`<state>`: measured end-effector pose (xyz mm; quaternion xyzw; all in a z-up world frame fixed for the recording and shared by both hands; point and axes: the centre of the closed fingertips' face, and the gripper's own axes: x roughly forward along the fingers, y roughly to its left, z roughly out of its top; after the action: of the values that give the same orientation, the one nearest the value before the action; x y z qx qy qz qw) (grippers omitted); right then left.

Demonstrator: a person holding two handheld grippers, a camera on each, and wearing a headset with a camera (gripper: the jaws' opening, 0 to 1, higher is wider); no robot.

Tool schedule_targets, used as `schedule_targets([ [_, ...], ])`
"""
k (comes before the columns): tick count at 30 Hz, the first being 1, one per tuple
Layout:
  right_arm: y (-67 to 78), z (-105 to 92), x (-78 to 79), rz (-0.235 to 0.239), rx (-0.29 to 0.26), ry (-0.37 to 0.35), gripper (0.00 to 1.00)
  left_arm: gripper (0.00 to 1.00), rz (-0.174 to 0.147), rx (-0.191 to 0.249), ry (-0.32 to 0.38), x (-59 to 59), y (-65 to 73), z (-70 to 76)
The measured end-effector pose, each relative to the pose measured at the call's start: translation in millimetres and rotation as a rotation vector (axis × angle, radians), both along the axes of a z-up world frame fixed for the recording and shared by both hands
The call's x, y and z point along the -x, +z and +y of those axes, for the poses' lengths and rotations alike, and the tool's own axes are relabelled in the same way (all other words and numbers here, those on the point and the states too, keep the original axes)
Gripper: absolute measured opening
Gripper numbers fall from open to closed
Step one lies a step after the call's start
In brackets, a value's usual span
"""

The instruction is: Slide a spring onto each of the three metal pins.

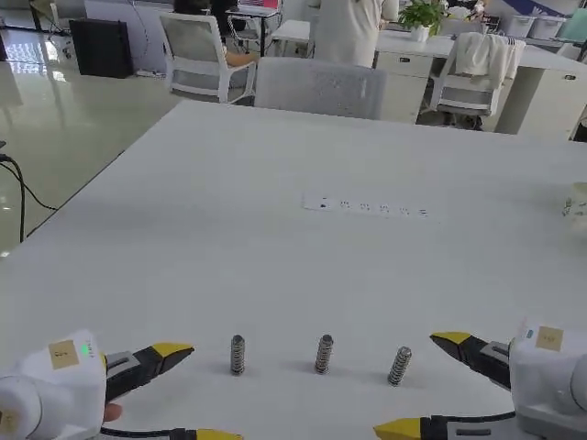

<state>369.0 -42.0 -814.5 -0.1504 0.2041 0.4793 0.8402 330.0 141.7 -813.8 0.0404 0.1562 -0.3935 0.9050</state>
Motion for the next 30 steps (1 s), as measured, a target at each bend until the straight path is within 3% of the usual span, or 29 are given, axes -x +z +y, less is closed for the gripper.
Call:
schedule_targets([
  [30, -1.8, 0.5, -0.2, -0.009, -0.026, -0.02, 0.88, 0.69, -0.004, 0.009, 0.016, -2.5, -0.7, 1.4],
])
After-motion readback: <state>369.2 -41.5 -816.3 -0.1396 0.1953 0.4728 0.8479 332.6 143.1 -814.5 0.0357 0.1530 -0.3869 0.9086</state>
